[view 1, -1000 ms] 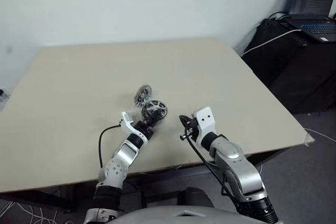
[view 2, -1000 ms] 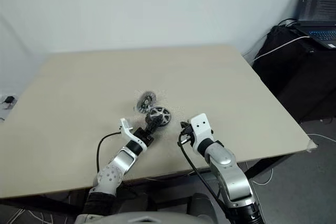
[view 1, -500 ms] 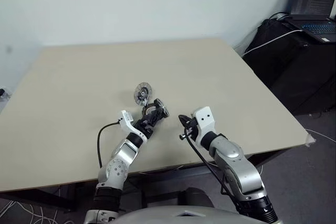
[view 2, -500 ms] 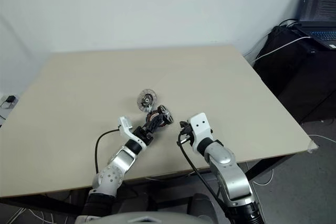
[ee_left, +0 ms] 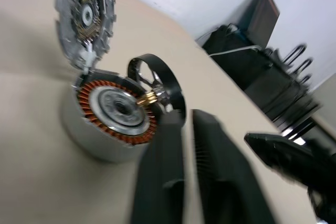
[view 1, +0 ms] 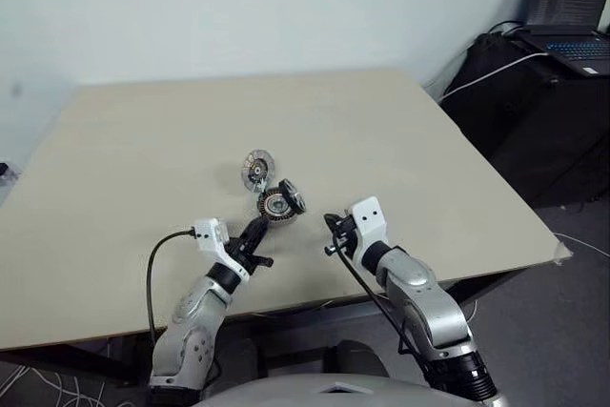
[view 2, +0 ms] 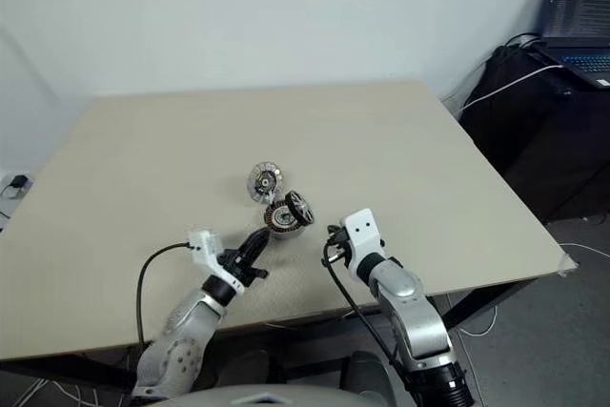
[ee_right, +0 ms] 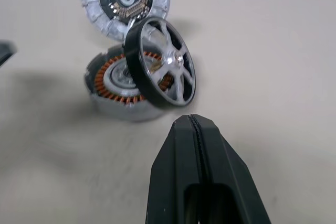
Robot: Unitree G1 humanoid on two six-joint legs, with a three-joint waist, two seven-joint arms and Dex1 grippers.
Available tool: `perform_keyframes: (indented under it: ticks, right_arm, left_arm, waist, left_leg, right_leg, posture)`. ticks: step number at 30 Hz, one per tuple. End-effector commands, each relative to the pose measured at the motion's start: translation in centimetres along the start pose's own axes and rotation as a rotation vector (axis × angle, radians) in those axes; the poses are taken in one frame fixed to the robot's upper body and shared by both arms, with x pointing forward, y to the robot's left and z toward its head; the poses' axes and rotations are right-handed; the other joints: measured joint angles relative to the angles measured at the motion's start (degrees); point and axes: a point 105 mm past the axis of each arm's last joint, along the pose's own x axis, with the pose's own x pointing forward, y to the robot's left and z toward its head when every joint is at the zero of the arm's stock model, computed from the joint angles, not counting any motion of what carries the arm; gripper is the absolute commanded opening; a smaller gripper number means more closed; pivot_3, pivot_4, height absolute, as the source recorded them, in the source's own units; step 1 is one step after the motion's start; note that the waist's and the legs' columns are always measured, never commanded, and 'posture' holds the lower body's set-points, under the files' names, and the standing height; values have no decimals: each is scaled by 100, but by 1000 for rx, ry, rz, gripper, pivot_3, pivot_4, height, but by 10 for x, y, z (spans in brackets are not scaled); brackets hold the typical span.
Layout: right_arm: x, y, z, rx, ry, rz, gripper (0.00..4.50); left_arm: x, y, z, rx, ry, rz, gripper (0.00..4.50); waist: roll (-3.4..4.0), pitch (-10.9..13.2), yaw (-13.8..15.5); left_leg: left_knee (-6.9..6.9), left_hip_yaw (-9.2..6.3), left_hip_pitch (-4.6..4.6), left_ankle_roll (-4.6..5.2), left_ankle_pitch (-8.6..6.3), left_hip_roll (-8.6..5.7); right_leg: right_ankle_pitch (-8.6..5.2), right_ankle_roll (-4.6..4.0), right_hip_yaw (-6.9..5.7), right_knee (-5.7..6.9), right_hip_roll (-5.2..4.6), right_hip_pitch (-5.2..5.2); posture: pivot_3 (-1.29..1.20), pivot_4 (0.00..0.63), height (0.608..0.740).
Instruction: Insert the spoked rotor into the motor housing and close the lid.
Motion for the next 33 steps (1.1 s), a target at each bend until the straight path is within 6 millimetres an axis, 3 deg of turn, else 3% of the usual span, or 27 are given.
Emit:
perform_keyframes:
  ticks: [1,5,6,8,16,23,33]
  right_arm:
    - [9,-8,12,14,-46,-26,0]
    - [19,-6,12,5,-37,-2,0]
    - [21,-4,14,4,-40,11,179]
    - [24,1,17,-5,-45,33,625]
    - [28,34,35,-82,-76,175,3233]
    - [37,55,43,-119,-82,229,3233]
    - [56,45,47,-152,-72,133,3233]
  left_arm:
    - [-4,-11,13,236,-49,-45,27]
    - [-13,-7,-2,474,14,-38,27]
    - [-13,-5,-3,502,15,-19,1]
    - [-14,-2,-5,528,13,8,0]
    - [-16,1,-8,584,1,60,0]
    - [-14,-3,-10,577,10,49,0]
    - [-15,-15,-12,554,10,38,0]
  waist:
    - [3,-2,0]
    - [14,-5,17]
    - [15,-4,22]
    - [17,-5,21]
    - [29,-11,20]
    - [30,-12,22]
    - [30,-12,18]
  left_leg:
    - [-6,4,3,0,0,0]
    - [-24,21,5,0,0,-1]
    - [-27,23,5,0,0,-1]
    - [-29,27,4,0,0,-1]
    - [-31,27,7,0,0,2]
    - [-30,27,6,0,0,2]
    - [-33,33,4,0,0,1]
  right_leg:
    - [0,0,3,-1,-1,-1]
    - [-1,-2,10,-4,-2,-13]
    - [-1,-3,11,-5,-2,-14]
    - [-1,-3,12,-6,-3,-17]
    - [-1,-3,11,-4,-4,-18]
    - [-1,-3,10,-4,-7,-19]
    - [-1,-3,10,-4,-7,-22]
  posture:
    - [0,0,740]
    - [0,0,740]
    - [0,0,740]
    - [0,0,740]
    - [0,0,740]
    - [0,0,740]
    - [0,0,740]
